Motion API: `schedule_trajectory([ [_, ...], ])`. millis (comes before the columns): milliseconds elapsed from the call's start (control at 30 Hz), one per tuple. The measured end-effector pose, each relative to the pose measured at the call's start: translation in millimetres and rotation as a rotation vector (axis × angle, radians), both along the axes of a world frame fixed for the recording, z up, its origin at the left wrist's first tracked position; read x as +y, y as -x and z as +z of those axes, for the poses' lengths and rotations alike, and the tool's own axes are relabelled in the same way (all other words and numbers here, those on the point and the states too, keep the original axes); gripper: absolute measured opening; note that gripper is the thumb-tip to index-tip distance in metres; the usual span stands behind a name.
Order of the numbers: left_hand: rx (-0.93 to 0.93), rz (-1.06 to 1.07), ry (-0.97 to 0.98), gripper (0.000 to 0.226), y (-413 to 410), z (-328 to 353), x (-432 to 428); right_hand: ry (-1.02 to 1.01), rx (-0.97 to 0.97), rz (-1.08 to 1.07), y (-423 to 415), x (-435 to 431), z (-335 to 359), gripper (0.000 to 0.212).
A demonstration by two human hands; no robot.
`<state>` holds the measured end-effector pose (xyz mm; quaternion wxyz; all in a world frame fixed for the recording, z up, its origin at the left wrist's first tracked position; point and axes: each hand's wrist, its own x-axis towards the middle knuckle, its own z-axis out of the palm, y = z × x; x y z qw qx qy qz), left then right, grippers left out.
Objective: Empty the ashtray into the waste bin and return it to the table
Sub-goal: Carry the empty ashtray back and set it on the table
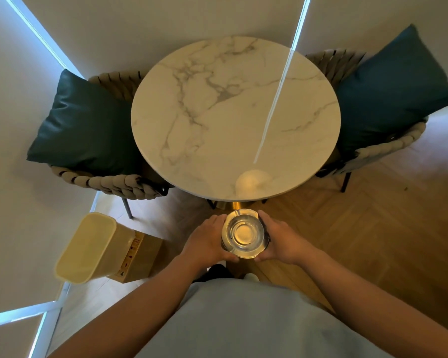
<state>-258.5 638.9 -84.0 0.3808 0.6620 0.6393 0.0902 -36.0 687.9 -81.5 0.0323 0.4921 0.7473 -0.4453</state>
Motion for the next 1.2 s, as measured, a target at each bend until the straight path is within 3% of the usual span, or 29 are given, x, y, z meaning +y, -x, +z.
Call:
schedule_trajectory([
  [233, -0.025, -0.033, -0.048, 0.1, 36, -3, 58, -0.021, -0.054, -0.034, 34, 50, 0, 0.124],
  [500, -0.015, -0.095, -0.043, 0.097, 57, -1, 118, -0.026, -0.062, -0.095, 52, 97, 4, 0.123],
  [1200, 0.176, 0.071, -0.063, 0.104, -2, 20, 267, -0.072, -0.09, 0.075, 9, 281, 11, 0.13],
])
